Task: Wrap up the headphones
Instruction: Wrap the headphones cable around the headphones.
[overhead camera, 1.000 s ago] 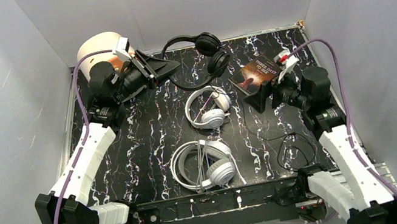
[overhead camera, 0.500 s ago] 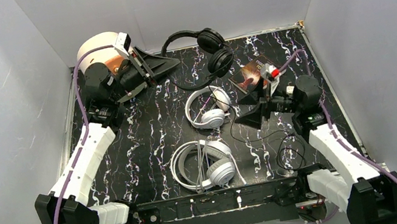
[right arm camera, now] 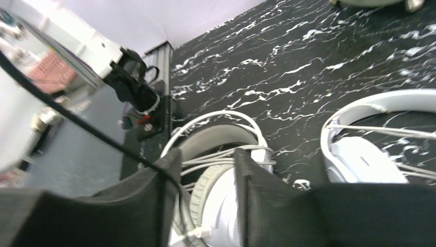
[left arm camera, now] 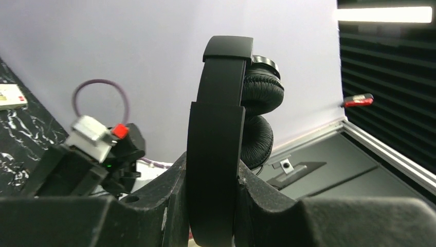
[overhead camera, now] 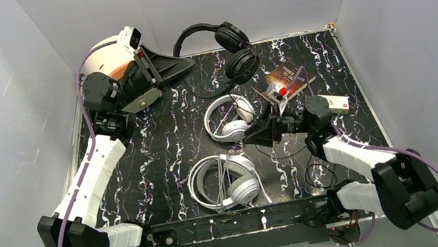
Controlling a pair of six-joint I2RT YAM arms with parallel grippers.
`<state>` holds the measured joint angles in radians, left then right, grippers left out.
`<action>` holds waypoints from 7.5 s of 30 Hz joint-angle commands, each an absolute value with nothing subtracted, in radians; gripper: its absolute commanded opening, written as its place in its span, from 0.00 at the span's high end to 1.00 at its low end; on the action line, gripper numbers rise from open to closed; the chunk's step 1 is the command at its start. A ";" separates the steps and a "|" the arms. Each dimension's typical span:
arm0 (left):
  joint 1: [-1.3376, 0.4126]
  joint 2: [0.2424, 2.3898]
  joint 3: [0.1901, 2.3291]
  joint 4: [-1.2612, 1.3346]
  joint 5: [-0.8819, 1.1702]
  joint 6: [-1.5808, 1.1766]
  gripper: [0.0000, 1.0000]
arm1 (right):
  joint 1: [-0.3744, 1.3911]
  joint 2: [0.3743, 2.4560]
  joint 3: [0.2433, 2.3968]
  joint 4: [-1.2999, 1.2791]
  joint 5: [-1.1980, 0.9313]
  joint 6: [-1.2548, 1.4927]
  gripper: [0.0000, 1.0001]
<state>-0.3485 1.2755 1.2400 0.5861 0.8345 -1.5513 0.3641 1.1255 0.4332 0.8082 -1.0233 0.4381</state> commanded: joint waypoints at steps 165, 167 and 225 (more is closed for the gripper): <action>-0.774 1.098 1.372 -0.435 0.111 -0.119 1.00 | 0.243 0.802 1.523 -0.503 -0.134 -0.062 1.00; -0.773 1.101 1.363 -0.434 0.209 -0.125 1.00 | 0.243 0.882 1.569 -0.505 -0.122 -0.054 1.00; -0.768 1.163 1.439 0.303 -0.237 -0.870 1.00 | 0.488 1.034 0.356 0.888 -0.922 0.653 0.87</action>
<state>-0.7727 1.1694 1.3823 0.2924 -0.0593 -0.9077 0.4484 1.1404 0.4072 0.8467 -0.8711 0.6434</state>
